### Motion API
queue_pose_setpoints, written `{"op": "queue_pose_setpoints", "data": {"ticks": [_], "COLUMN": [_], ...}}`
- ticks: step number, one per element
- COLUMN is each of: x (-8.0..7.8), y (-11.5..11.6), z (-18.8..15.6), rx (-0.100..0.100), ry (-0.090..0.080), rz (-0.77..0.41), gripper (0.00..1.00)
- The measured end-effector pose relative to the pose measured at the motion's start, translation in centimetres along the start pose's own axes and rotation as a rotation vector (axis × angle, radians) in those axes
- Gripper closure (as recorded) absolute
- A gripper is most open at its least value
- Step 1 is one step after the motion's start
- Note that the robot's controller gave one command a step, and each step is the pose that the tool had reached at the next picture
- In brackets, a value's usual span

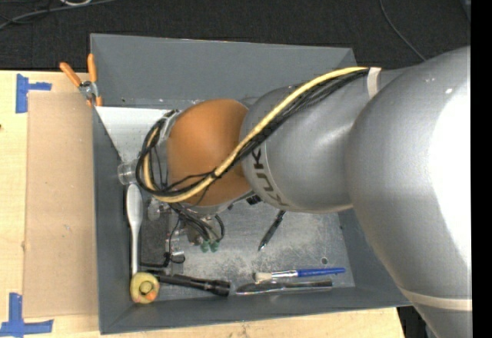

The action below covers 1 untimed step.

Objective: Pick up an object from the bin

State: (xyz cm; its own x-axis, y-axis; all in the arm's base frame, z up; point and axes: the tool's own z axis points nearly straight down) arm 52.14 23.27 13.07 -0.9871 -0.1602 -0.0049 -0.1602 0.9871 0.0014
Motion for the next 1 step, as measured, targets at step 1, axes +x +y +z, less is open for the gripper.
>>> {"op": "queue_pose_setpoints", "data": {"ticks": [1], "x": [4.93], "y": [-4.84], "z": [2.86], "rx": [0.002], "ry": [0.014], "rz": [-0.003], "gripper": [0.00]}}
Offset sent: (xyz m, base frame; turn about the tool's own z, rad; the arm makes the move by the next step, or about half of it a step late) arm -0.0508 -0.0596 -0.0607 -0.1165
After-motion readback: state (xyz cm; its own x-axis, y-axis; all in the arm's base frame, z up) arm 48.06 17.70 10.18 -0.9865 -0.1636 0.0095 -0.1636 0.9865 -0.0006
